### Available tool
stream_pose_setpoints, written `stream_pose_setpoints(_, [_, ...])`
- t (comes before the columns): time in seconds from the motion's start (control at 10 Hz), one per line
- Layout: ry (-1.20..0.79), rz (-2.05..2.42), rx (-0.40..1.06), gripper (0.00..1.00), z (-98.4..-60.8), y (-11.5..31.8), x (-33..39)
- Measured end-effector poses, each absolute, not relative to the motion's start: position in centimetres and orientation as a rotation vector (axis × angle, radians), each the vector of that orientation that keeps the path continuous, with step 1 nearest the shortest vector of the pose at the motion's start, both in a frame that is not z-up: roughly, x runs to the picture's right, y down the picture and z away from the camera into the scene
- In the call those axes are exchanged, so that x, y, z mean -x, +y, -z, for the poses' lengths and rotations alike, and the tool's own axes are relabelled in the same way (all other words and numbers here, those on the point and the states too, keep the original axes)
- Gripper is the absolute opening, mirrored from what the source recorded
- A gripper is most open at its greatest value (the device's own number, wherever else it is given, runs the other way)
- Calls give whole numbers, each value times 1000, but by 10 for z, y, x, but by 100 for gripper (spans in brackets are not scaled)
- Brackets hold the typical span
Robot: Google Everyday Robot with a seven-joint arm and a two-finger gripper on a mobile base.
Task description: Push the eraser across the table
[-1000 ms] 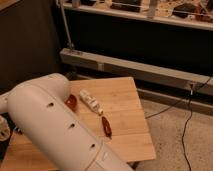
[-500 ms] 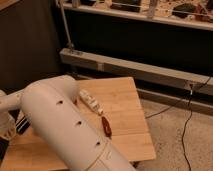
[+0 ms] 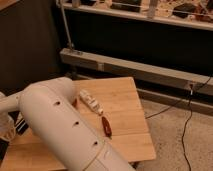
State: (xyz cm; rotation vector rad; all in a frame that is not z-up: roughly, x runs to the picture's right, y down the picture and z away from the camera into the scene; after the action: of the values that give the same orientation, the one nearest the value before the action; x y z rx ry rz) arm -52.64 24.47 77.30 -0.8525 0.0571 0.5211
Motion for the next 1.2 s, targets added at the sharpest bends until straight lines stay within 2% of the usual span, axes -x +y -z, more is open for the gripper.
stream_pose_setpoints(1.2, [91, -529, 754, 0, -798, 221, 516])
